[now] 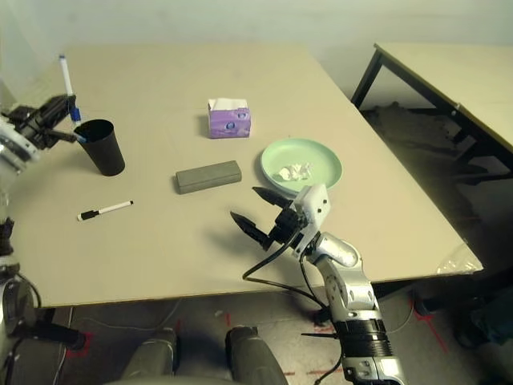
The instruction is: Organize and tidy the items on the table.
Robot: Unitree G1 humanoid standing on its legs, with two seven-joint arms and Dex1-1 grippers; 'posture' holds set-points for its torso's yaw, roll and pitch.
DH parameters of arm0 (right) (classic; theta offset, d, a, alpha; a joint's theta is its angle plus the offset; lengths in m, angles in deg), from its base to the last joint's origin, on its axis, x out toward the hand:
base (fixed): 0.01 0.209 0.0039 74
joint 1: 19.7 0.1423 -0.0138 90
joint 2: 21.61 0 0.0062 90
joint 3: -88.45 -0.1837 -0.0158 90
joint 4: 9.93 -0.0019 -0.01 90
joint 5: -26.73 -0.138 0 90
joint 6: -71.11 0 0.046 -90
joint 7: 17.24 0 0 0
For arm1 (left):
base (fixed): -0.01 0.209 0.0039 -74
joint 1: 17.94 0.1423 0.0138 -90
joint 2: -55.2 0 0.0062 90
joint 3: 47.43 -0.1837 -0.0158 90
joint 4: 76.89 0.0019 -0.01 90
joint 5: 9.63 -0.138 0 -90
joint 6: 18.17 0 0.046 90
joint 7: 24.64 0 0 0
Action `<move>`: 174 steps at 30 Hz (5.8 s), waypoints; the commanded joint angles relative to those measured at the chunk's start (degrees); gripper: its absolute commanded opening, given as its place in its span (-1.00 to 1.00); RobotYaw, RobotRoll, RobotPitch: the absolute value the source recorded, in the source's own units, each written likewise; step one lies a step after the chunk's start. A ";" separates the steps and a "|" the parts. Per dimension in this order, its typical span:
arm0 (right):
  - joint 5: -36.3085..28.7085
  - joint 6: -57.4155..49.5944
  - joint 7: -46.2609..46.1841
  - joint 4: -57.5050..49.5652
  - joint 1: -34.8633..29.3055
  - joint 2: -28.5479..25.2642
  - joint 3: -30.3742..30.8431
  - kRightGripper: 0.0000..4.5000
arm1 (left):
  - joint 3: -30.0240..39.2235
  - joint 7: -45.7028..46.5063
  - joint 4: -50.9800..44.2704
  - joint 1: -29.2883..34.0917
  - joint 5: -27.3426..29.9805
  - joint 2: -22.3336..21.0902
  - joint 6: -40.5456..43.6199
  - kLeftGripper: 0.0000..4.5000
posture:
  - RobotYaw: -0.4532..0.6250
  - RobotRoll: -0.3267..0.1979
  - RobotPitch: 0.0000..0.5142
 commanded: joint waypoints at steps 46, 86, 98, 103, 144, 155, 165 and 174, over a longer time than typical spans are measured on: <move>-1.47 0.76 12.10 -1.34 0.20 -3.36 3.94 1.00 | -18.82 -26.64 10.10 -8.19 -9.55 -6.59 -6.32 0.97 | -0.32 0.25 -0.64; -4.75 -4.58 17.93 -5.61 -0.44 -3.11 7.06 1.00 | -44.53 -46.18 10.94 -0.67 -32.00 -16.50 -0.79 0.78 | -0.39 0.25 -0.66; -4.85 -5.13 18.39 -5.44 0.21 -3.44 7.20 1.00 | -42.27 -45.22 12.83 -0.07 -31.94 -16.41 -4.37 -0.95 | -0.35 0.25 -0.68; -5.04 -5.35 18.57 -4.98 0.81 -3.31 7.13 1.00 | -40.52 -45.44 10.84 0.24 -30.79 -17.38 -4.45 -0.99 | -0.33 0.25 -0.67; 1.63 4.38 4.48 2.96 3.99 1.14 2.69 1.00 | 1.51 2.98 -19.51 16.71 0.79 4.48 2.50 -0.99 | -0.22 0.25 -0.59; 1.94 4.00 4.30 3.23 4.42 1.51 3.14 1.00 | -0.99 6.46 4.55 0.53 -3.61 3.73 -13.05 -0.99 | -0.26 0.25 -0.60; 1.87 3.88 3.62 2.16 3.36 1.51 3.16 1.00 | -2.49 5.97 21.69 -6.51 -6.33 2.39 -22.72 -0.99 | -0.29 0.25 -0.61; 1.63 3.32 3.58 1.77 3.47 1.20 3.07 1.00 | -3.54 5.12 26.17 -4.14 -6.76 3.35 -26.32 -0.99 | -0.28 0.25 -0.60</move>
